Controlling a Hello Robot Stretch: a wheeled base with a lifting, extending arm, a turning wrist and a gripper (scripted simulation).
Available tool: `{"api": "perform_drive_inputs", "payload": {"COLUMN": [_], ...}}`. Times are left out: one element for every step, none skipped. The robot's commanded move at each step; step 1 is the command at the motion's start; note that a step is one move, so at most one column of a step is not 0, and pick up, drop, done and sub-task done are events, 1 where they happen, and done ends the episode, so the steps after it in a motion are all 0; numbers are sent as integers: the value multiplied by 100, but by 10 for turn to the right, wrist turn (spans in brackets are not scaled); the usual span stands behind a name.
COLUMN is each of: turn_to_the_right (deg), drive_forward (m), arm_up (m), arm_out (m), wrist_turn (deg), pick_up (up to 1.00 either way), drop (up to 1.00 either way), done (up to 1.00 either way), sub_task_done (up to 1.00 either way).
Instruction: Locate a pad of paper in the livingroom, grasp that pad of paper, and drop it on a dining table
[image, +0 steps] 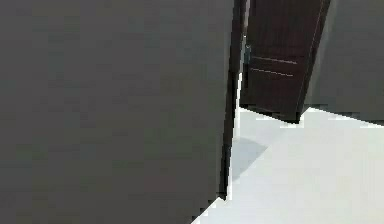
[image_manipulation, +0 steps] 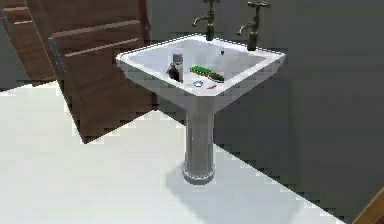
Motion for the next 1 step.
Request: {"api": "perform_drive_inputs", "payload": {"turn_to_the_right": [-270], "drive_forward": [0], "arm_up": [0], "arm_out": [0], "wrist_turn": [0], "pick_up": [0], "drop": [0], "done": [0], "sub_task_done": [0]}}
